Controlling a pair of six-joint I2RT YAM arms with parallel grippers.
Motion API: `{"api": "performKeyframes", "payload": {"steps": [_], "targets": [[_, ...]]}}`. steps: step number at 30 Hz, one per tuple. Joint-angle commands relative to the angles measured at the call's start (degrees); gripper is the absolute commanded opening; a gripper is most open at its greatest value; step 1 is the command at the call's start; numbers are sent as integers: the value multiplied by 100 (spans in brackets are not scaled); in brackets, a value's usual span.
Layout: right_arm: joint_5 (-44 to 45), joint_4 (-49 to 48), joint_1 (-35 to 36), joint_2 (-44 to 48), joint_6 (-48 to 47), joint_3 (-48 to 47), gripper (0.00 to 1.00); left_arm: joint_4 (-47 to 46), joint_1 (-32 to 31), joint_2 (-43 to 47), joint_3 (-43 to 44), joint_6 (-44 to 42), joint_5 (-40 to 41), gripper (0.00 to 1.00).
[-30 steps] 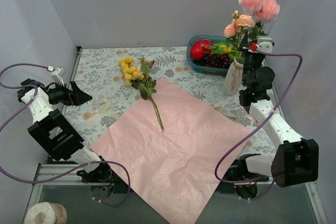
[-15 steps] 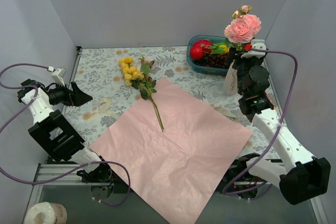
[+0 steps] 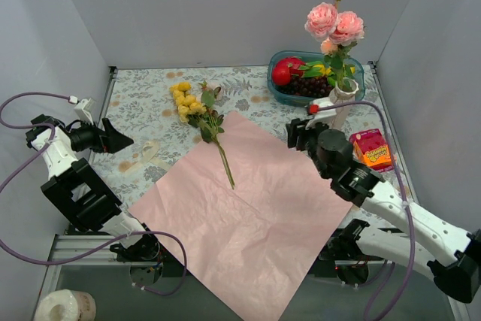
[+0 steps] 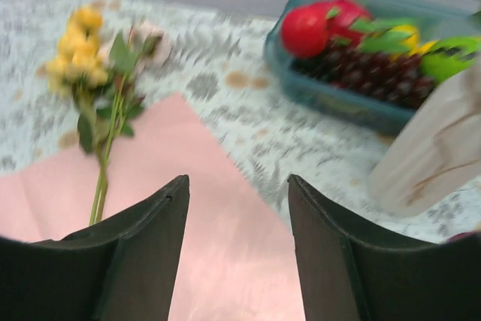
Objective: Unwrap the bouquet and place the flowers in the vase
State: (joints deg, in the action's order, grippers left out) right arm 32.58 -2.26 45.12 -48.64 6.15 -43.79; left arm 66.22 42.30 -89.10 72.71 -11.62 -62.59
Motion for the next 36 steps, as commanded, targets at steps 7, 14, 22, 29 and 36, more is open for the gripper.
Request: {"api": "performKeyframes", "payload": {"steps": [7,14,22,29,36], "targets": [[-1033,-459,981,-3365,-69,-1314,41,-65,15,279,-37,98,-166,98],[-1877,-3,946,-6023,-598,-3705,38,49,15,130,-37,81,-245,98],[-2528,480,858,-7570,-861,-5525,35,-109,23,104,-81,72,-148,98],[-2625,824,779,-8073,-888,-6036,27,-144,23,33,-81,63,-149,98],[-2537,534,761,-7723,-879,-5308,43,-170,23,51,-116,-7,-52,98]]}}
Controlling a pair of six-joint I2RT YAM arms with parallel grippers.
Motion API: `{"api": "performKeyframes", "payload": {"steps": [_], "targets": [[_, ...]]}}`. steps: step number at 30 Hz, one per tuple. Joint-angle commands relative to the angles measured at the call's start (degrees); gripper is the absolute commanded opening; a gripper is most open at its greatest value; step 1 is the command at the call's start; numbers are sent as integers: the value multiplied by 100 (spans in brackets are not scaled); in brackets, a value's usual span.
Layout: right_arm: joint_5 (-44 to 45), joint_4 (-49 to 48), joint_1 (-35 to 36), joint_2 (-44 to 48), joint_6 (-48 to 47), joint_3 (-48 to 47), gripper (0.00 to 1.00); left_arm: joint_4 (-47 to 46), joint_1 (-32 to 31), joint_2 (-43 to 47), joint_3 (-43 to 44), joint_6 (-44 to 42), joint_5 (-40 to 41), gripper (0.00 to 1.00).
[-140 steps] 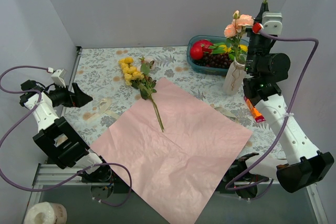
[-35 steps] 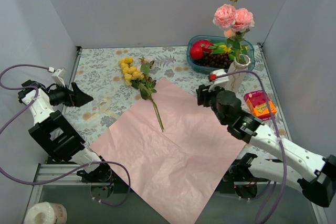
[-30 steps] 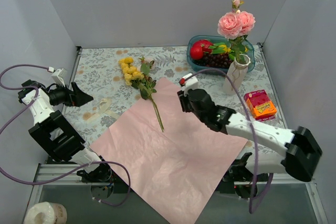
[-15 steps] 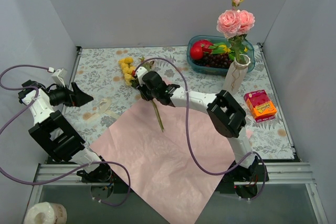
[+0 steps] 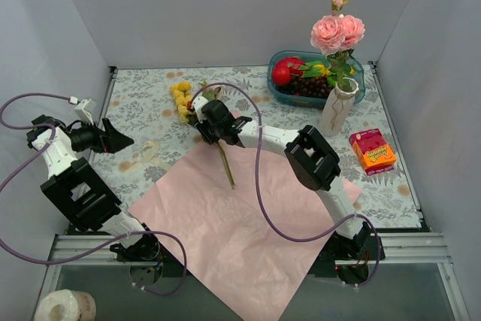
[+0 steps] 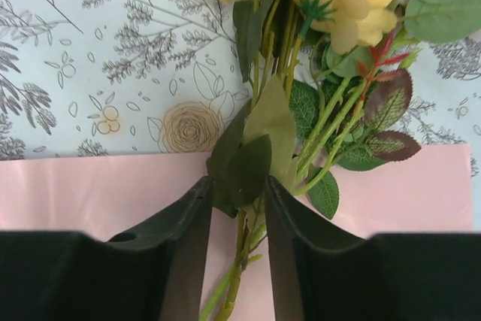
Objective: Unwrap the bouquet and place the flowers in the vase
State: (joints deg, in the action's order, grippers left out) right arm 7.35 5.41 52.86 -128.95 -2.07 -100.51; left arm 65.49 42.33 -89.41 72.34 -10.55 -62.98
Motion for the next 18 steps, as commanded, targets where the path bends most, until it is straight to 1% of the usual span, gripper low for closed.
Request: {"api": "performKeyframes", "payload": {"steps": [1,3,7,8,10,14,15,17,18], "targets": [[-15,-277,-13,335,-48,496,45,-116,21,73,-97,-106,-12,98],[-32,-269,-13,335,-75,532,47,-116,21,73,-114,-123,-4,98],[-147,-260,-13,291,-66,585,47,-72,39,90,-123,-158,-30,98],[-155,-251,-13,291,-57,602,46,-63,39,99,-123,-167,-30,98],[-147,-251,-13,265,-66,620,42,-54,56,142,-123,-167,-30,98],[-59,-277,-13,326,-154,655,28,-28,65,160,-123,-211,-13,98],[2,-277,-13,378,-206,647,19,-28,65,152,-123,-228,-4,98],[64,-303,-21,458,-268,629,12,-37,74,152,-141,-237,-4,98],[143,-321,-13,554,-320,612,5,-37,74,143,-149,-246,-4,98]]}}
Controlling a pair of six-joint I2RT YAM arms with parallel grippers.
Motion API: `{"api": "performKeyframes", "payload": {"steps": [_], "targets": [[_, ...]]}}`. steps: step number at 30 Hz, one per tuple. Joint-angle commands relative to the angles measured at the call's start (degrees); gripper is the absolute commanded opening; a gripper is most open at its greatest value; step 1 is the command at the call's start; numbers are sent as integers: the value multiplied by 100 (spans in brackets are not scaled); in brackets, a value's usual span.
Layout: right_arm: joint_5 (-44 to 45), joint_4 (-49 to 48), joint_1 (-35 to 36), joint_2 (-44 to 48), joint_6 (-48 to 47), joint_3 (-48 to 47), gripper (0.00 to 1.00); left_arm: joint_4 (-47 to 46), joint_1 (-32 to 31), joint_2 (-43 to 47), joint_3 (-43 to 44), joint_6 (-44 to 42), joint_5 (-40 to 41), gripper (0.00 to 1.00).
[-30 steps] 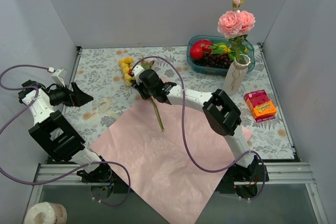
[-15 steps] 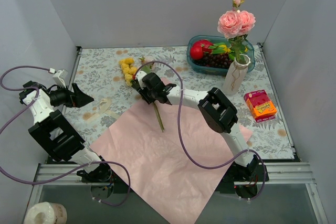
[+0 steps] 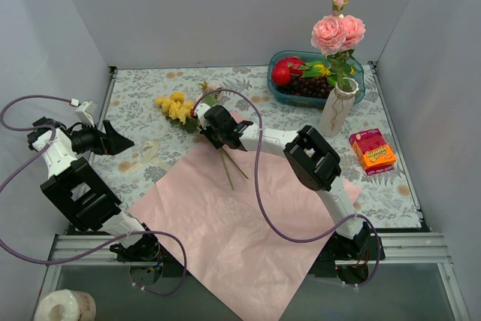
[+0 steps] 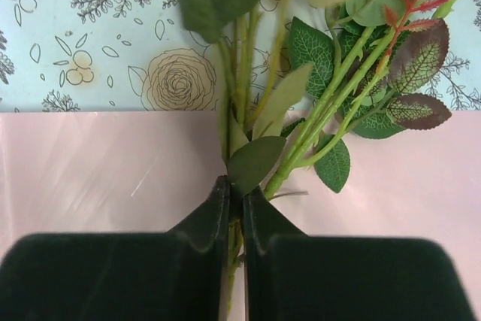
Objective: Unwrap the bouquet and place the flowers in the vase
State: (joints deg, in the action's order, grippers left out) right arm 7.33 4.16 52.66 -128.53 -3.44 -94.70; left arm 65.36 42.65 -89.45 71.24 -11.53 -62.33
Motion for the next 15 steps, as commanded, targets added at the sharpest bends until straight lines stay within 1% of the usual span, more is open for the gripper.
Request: {"api": "performKeyframes", "payload": {"steps": [1,8,12,14,15], "targets": [[172,-214,7,565,-218,4,1,-6,50,156,-49,-157,-69,98],[347,-319,7,1128,-429,-356,1,38,85,182,-84,-218,-87,98],[497,-364,7,1663,-639,-620,1,73,103,200,-67,-262,-87,98],[558,-557,7,1892,-745,-734,1,91,112,191,-40,-271,-87,98],[611,-609,7,2163,-885,-769,1,108,120,182,-32,-280,-87,98]]}}
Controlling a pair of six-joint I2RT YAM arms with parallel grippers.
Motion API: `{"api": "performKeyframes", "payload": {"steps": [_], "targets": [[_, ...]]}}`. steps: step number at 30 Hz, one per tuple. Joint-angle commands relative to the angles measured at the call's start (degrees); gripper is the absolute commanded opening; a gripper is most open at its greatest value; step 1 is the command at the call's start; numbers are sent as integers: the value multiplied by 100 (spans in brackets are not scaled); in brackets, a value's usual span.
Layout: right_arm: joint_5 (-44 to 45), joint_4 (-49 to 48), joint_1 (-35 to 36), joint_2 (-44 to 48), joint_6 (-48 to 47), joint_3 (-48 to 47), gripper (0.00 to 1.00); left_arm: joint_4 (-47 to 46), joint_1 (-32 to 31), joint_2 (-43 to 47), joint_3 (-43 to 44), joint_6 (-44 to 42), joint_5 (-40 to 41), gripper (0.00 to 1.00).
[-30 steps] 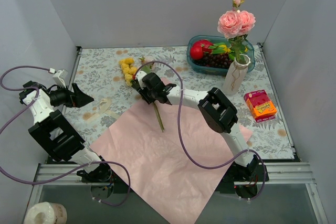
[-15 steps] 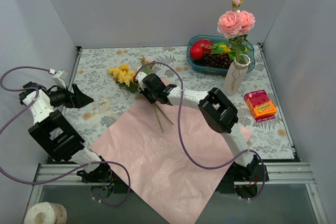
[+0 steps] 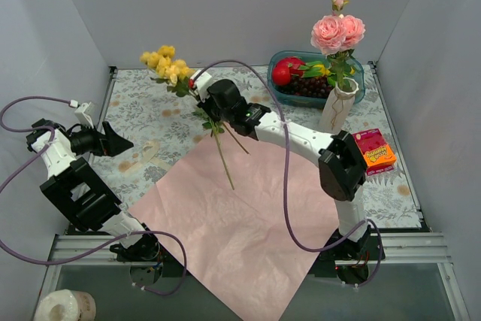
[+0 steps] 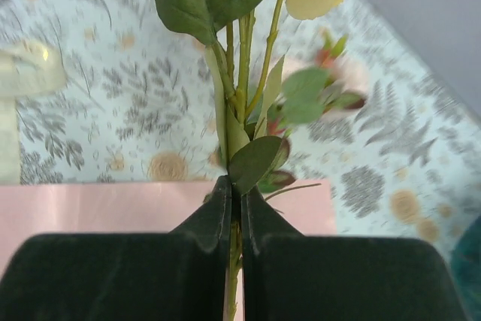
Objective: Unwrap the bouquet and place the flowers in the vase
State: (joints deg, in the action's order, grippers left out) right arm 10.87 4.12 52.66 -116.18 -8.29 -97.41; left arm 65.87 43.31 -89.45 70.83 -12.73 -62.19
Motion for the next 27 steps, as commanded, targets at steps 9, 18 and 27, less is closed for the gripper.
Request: {"api": "performKeyframes", "payload": {"steps": [9,18,27], "targets": [[372,-1694,7,3247,-1358,-262,1,172,81,94,116,-221,-126,98],[914,-3829,7,5963,-2534,1863,1,207,81,86,177,-195,-109,98],[2348,-5690,7,6600,-4231,3016,1,322,81,-11,379,-177,-161,98]]}}
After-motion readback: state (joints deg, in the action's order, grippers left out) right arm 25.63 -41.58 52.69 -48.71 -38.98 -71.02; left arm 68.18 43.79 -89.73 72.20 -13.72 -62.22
